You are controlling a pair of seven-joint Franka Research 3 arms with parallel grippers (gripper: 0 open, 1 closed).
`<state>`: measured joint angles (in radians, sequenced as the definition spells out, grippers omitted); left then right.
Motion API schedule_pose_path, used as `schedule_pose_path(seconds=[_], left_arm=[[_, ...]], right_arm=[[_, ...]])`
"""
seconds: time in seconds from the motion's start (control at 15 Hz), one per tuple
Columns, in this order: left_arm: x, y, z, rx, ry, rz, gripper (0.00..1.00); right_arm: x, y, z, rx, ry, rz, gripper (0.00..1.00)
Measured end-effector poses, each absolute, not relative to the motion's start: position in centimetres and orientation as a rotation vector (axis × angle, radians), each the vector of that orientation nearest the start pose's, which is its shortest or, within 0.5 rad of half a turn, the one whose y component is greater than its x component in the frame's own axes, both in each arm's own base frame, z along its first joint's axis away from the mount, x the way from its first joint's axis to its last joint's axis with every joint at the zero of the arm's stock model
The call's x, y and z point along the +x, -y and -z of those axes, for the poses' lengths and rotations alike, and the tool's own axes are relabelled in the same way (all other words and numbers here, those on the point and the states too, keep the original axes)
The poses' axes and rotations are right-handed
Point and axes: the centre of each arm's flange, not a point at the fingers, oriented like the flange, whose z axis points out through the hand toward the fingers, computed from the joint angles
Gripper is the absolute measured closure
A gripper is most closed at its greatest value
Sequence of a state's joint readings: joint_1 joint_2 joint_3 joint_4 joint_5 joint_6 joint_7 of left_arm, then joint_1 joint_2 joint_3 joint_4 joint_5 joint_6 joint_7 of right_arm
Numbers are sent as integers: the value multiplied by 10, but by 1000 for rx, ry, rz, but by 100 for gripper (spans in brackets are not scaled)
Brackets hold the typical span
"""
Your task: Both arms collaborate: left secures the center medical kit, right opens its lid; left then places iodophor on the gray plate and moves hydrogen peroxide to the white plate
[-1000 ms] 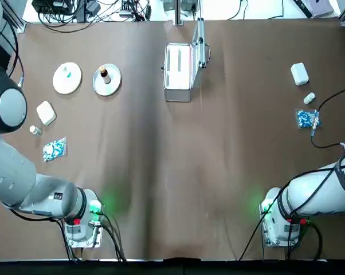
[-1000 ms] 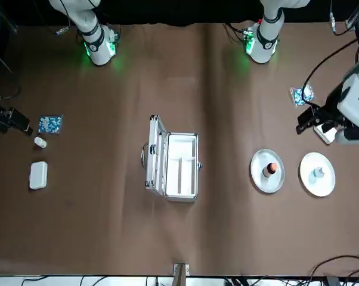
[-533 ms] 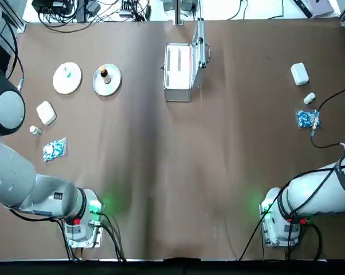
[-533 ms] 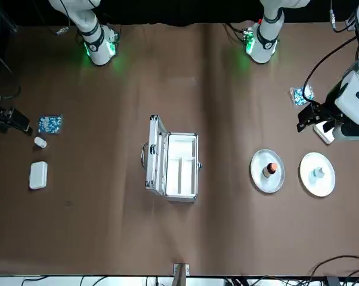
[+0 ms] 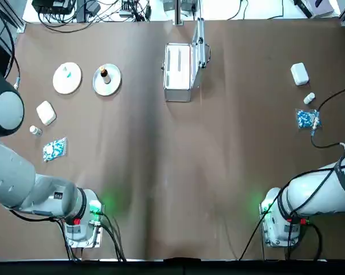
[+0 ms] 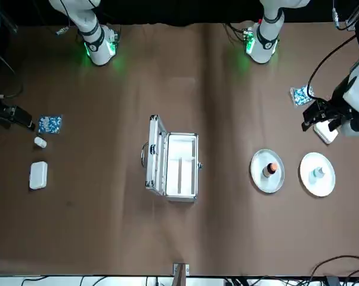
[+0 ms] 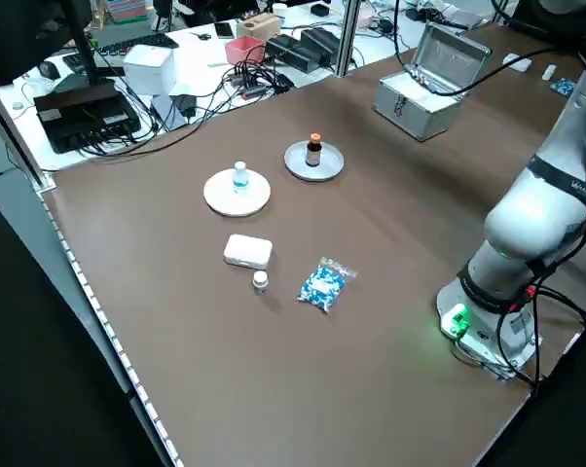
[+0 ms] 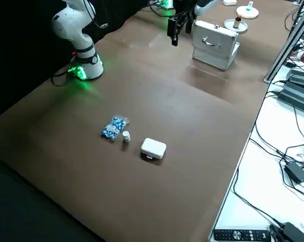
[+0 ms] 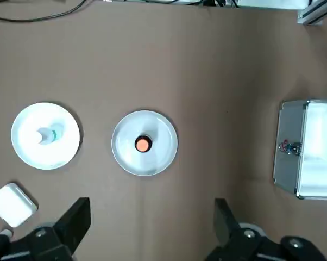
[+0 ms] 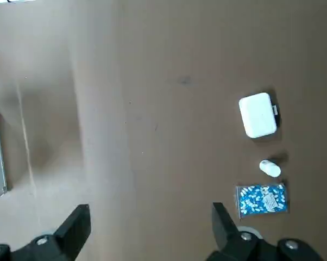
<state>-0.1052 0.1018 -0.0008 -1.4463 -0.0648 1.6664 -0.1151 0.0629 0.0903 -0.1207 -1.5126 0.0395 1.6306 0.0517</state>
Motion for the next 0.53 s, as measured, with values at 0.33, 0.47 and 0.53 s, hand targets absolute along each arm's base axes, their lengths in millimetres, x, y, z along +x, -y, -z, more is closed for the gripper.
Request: schedule_pose_path(seconds=[0.33,0.47,0.53], left_arm=[[592,68,-635,-3186,14,181,0],[592,68,-634,-3164,4,182,0],[592,70,-634,-3162,0,181,0]], right_arm=[[586,28,-605,-3121,-164,19,1],[585,29,-604,-3134,-137,13,1],[585,29,-604,-3135,-131,13,1]])
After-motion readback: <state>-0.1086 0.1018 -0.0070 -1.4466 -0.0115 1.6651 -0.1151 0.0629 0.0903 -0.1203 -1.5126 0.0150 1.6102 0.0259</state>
